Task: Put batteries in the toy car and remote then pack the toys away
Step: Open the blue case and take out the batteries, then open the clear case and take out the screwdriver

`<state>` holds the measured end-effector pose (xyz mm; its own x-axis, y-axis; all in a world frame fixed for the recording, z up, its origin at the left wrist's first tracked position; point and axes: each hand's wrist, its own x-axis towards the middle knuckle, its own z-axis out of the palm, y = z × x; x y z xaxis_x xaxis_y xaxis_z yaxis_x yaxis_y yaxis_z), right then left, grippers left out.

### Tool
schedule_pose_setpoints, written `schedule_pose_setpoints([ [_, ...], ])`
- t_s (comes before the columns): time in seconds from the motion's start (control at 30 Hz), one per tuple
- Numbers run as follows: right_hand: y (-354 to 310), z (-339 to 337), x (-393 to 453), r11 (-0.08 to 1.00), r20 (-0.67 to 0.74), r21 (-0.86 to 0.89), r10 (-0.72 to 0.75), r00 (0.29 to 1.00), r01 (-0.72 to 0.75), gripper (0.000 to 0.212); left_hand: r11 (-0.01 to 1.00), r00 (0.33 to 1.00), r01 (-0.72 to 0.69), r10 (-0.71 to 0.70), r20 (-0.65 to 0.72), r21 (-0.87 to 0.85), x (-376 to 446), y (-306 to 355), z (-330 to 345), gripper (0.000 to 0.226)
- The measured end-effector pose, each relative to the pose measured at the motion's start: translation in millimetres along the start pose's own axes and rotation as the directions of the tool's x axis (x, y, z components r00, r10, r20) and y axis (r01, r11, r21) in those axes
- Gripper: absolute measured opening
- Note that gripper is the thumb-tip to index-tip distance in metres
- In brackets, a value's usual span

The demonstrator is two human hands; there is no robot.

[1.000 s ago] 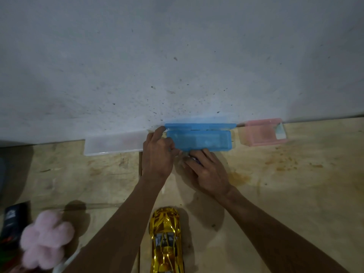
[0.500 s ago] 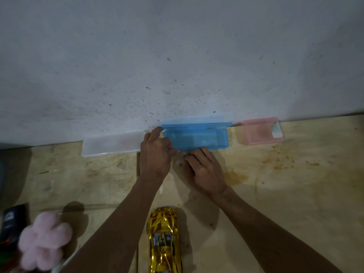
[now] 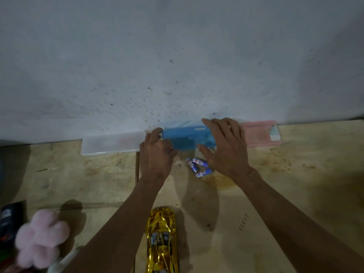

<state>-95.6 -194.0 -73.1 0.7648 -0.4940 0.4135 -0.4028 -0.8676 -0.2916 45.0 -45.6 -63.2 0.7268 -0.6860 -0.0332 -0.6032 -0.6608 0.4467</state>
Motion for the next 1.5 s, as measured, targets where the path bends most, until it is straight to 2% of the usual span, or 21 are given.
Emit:
schedule_pose_setpoints([
  [0.1, 16, 6, -4, 0.997, 0.091, 0.041, -0.061, 0.994, 0.058, 0.052, 1.000, 0.999, -0.014, 0.015, -0.039, 0.014, -6, 1, 2, 0.034],
  [0.23, 28, 15, -11, 0.984, 0.096, 0.135, -0.126, 0.987, 0.113, 0.030, 0.998, 0.995, -0.053, 0.056, -0.084, 0.040, -10, 3, 1, 0.049],
  [0.37, 26, 13, -12, 0.982, 0.060, 0.128, -0.145, 0.988, 0.137, 0.024, 0.985, 0.990, -0.119, 0.127, -0.054, 0.123, -4, -1, 4, 0.038],
  [0.57, 19, 11, -16, 0.988, 0.048, 0.067, -0.145, 0.988, 0.142, 0.024, 0.986, 0.996, -0.091, 0.093, -0.006, 0.139, 1, 0, 6, 0.028],
  [0.73, 16, 15, -21, 0.994, 0.070, 0.062, -0.095, 0.993, 0.090, 0.032, 0.980, 0.995, -0.099, 0.103, -0.017, 0.173, -1, 6, 5, 0.024],
  [0.87, 7, 11, -10, 0.996, 0.123, 0.032, -0.082, 0.989, 0.078, 0.016, 0.968, 0.992, -0.124, 0.122, 0.022, 0.217, 0, 3, 3, 0.030],
  [1.0, -32, 5, 1, 0.973, 0.152, 0.194, 0.101, 0.983, -0.129, 0.020, 0.975, 0.993, -0.112, 0.115, -0.006, 0.194, -12, -10, -17, 0.043],
  [1.1, -87, 6, 0, 0.893, 0.148, 0.375, 0.208, 0.967, -0.249, 0.021, 0.991, 0.991, -0.041, 0.057, -0.122, 0.130, -27, -47, -37, 0.043],
  [1.2, -146, 17, -1, 0.685, 0.212, 0.601, 0.361, 0.908, -0.413, 0.015, 0.992, 0.983, 0.058, -0.037, -0.181, 0.113, -38, -93, -59, 0.049],
  [1.37, -226, 44, 10, 0.341, 0.401, 0.649, 0.607, 0.686, -0.680, 0.016, 0.984, 0.982, 0.125, -0.104, -0.158, 0.125, -38, -152, -95, 0.057],
  [1.5, -269, 69, 26, 0.168, 0.441, 0.587, 0.754, 0.487, -0.792, 0.022, 0.982, 0.993, 0.090, -0.076, -0.087, 0.164, -27, -178, -107, 0.062],
])
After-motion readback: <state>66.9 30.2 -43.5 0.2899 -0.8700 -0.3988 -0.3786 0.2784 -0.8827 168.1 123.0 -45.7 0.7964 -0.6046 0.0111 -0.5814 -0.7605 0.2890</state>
